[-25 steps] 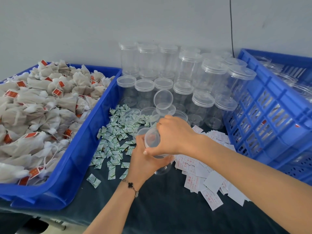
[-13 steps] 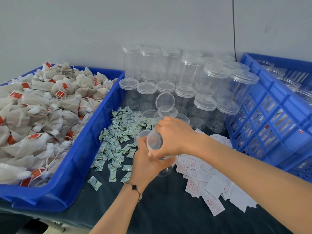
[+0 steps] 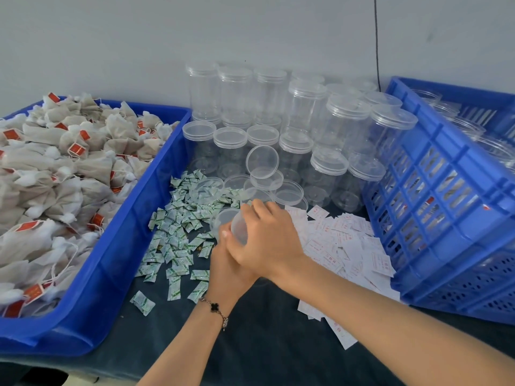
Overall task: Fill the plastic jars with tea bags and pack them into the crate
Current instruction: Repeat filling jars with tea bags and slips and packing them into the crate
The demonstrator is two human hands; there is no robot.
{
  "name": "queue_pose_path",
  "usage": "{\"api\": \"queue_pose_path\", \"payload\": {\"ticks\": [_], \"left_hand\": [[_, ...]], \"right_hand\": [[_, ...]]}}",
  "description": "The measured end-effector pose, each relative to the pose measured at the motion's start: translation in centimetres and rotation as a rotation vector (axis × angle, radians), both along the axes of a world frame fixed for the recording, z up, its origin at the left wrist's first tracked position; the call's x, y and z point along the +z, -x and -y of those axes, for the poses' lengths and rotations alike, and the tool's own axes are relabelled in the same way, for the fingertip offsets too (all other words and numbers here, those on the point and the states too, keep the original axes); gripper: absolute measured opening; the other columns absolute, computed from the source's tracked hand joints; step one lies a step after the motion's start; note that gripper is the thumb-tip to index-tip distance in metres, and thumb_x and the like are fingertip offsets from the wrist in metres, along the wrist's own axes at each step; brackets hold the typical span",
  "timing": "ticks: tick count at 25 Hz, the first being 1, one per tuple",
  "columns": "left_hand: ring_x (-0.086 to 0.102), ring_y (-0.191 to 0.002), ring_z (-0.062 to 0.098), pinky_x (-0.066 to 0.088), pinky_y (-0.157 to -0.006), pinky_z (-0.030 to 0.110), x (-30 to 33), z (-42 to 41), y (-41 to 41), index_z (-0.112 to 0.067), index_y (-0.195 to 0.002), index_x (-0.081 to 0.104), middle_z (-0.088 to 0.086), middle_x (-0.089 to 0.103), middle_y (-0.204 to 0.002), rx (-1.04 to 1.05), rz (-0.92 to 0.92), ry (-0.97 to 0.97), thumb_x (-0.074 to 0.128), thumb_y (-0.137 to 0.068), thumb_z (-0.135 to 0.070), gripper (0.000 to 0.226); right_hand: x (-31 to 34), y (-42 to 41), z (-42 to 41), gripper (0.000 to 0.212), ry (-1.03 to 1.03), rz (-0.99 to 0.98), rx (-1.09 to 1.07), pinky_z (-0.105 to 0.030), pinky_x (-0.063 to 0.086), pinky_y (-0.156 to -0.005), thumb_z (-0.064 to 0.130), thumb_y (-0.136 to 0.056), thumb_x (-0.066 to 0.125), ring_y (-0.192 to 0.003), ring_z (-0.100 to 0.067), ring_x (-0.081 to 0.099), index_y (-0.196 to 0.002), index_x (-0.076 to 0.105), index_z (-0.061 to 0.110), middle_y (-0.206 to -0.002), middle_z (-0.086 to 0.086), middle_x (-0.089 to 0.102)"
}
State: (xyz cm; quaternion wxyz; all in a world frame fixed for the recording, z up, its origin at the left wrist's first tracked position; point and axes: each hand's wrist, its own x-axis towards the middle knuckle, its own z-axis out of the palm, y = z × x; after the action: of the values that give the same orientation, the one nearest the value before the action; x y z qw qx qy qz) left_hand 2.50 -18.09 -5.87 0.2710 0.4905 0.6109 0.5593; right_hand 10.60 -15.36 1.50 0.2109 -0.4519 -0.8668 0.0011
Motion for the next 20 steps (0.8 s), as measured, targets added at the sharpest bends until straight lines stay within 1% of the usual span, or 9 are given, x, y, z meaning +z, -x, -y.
{"api": "queue_pose_path", "payload": {"ticks": [3, 5, 8, 9, 11, 13, 15, 18, 20], "left_hand": [[0.062, -0.078, -0.006, 0.052, -0.057, 0.017, 0.1, 0.0, 0.6, -0.023, -0.118, 0.043, -0.017, 0.062, -0.089, -0.020, -0.104, 0.034, 0.075, -0.059, -0.048, 0.071], [0.062, -0.083, -0.005, 0.054, -0.063, 0.021, 0.2, -0.1, 0.7, -0.028, -0.118, 0.043, -0.016, 0.062, -0.097, -0.048, -0.110, 0.052, 0.074, -0.054, -0.049, 0.075], [0.063, -0.089, -0.003, 0.055, -0.071, 0.025, 0.4, 0.0, 0.6, -0.026, -0.119, 0.050, -0.019, 0.059, -0.106, -0.079, -0.064, 0.031, 0.077, -0.047, -0.053, 0.082], [0.063, -0.088, -0.003, 0.055, -0.071, 0.024, 0.4, 0.1, 0.4, -0.029, -0.116, 0.051, -0.024, 0.056, -0.105, -0.082, -0.052, 0.005, 0.079, -0.046, -0.054, 0.080], [0.063, -0.087, -0.003, 0.055, -0.071, 0.023, 0.5, 0.3, 0.3, -0.041, -0.113, 0.046, -0.028, 0.055, -0.103, -0.077, -0.041, -0.020, 0.080, -0.044, -0.056, 0.078], [0.064, -0.087, -0.002, 0.057, -0.074, 0.031, 0.4, 0.5, 0.3, -0.059, -0.106, 0.035, -0.016, 0.060, -0.104, -0.063, -0.014, 0.007, 0.081, -0.041, -0.058, 0.080], [0.063, -0.086, -0.003, 0.056, -0.077, 0.038, 0.4, 0.4, 0.3, -0.061, -0.101, 0.031, -0.014, 0.061, -0.103, -0.052, -0.008, 0.053, 0.081, -0.038, -0.058, 0.080], [0.064, -0.094, 0.004, 0.055, -0.081, 0.040, 0.4, 0.3, 0.3, -0.044, -0.116, 0.035, -0.011, 0.063, -0.106, -0.056, 0.027, 0.052, 0.083, -0.039, -0.054, 0.091], [0.063, -0.093, 0.001, 0.055, -0.079, 0.032, 0.3, 0.3, 0.3, -0.035, -0.118, 0.035, -0.016, 0.063, -0.105, -0.065, -0.009, 0.053, 0.081, -0.041, -0.058, 0.093]], "right_hand": [[1.3, -1.4, -0.9, 0.049, 0.064, 0.117, 0.302, -0.038, 0.040, -0.096, 0.036, -0.082, 0.063, -0.106, -0.027, 0.054, -0.119, 0.061, 0.004, -0.116, -0.007, 0.062], [2.9, -1.8, -1.4, 0.042, 0.190, 0.211, 0.454, -0.035, 0.023, -0.108, 0.027, -0.078, 0.062, -0.121, -0.018, 0.047, -0.118, 0.060, 0.015, -0.125, 0.001, 0.058], [4.7, -1.1, -1.6, 0.040, 0.382, 0.161, 0.387, -0.045, 0.012, -0.115, 0.033, -0.081, 0.056, -0.137, -0.014, 0.030, -0.120, 0.056, 0.027, -0.134, 0.002, 0.052], [5.0, -0.9, -1.7, 0.048, 0.358, 0.181, 0.282, -0.049, 0.025, -0.111, 0.047, -0.084, 0.053, -0.134, -0.020, 0.034, -0.127, 0.050, 0.028, -0.133, 0.000, 0.051], [5.1, -0.7, -1.4, 0.067, 0.211, 0.422, 0.082, -0.042, 0.042, -0.081, 0.069, -0.081, 0.040, -0.107, -0.031, 0.050, -0.131, 0.044, 0.025, -0.116, -0.005, 0.057], [5.6, -0.4, -1.3, 0.065, 0.220, 0.604, 0.043, -0.035, 0.033, -0.063, 0.070, -0.079, 0.041, -0.082, -0.027, 0.048, -0.123, 0.046, 0.023, -0.096, -0.004, 0.055], [7.0, -0.1, -1.8, 0.055, 0.433, 0.622, 0.152, -0.032, 0.037, -0.060, 0.053, -0.075, 0.057, -0.082, -0.023, 0.049, -0.123, 0.043, 0.030, -0.103, -0.002, 0.050], [8.6, -0.3, -2.5, 0.073, 0.613, 0.695, 0.355, -0.037, 0.046, -0.074, 0.019, -0.068, 0.072, -0.113, -0.024, 0.042, -0.129, 0.038, 0.040, -0.121, 0.002, 0.040], [8.7, -0.2, -2.3, 0.084, 0.610, 0.659, 0.364, -0.052, 0.034, -0.098, 0.030, -0.071, 0.074, -0.141, -0.027, 0.013, -0.140, 0.027, 0.044, -0.147, 0.006, 0.027]]}}
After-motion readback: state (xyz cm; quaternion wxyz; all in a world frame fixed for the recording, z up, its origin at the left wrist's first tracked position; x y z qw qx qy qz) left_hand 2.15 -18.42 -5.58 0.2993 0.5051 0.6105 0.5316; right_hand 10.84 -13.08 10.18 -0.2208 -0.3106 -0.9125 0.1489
